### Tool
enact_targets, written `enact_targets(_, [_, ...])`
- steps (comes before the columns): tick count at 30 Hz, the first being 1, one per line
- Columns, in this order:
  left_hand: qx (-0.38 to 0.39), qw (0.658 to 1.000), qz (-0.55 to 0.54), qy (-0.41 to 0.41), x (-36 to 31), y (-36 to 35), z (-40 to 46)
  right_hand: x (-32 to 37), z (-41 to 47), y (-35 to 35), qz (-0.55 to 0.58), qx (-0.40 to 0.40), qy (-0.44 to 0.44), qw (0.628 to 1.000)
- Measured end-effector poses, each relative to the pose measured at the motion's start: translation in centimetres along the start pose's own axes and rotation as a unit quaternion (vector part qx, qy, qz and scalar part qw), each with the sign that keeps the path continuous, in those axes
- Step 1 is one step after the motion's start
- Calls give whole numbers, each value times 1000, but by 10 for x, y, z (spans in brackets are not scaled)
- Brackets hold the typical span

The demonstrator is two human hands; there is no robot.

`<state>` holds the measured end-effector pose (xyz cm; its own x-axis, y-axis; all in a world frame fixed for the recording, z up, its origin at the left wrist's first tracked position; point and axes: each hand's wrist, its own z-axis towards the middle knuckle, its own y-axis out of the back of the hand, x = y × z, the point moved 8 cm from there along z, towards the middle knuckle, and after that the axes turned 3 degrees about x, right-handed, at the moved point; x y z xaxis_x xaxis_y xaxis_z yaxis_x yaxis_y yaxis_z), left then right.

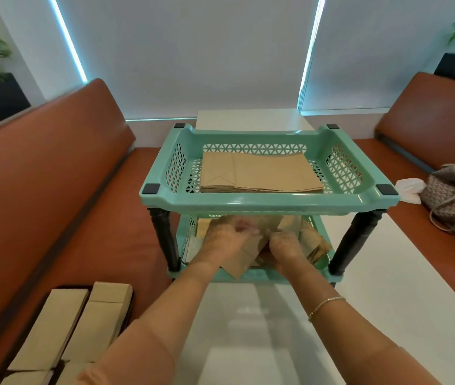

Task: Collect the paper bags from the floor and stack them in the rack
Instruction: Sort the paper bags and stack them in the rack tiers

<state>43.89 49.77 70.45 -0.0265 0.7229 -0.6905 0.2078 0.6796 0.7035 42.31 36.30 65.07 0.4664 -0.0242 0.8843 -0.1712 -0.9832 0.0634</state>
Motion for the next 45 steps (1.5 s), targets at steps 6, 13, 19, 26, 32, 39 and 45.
enact_targets(6, [24, 993, -38, 106, 32, 12, 4, 1, -8, 8, 59, 26, -41, 997])
enact_targets(13, [51, 987, -124, 91, 37, -6, 1, -1, -8, -3, 16, 44, -39, 998])
enact_targets(19, [-89, 977, -117, 154, 52, 25, 2, -3, -11, -16, -2, 73, -44, 996])
enact_targets(26, [-120, 959, -164, 198, 67, 31, 3, -1, 0, -9, -55, 62, -61, 995])
enact_targets(32, [-129, 955, -176, 198, 65, 33, 0, -8, -9, -15, -206, 73, -132, 967])
enact_targets(39, [-124, 959, -189, 169, 57, 29, -2, -3, -1, -11, -140, 23, -100, 985])
enact_targets(45, [-123, 957, -193, 178, 55, 31, -2, 24, 2, 1, -89, -35, 50, 994])
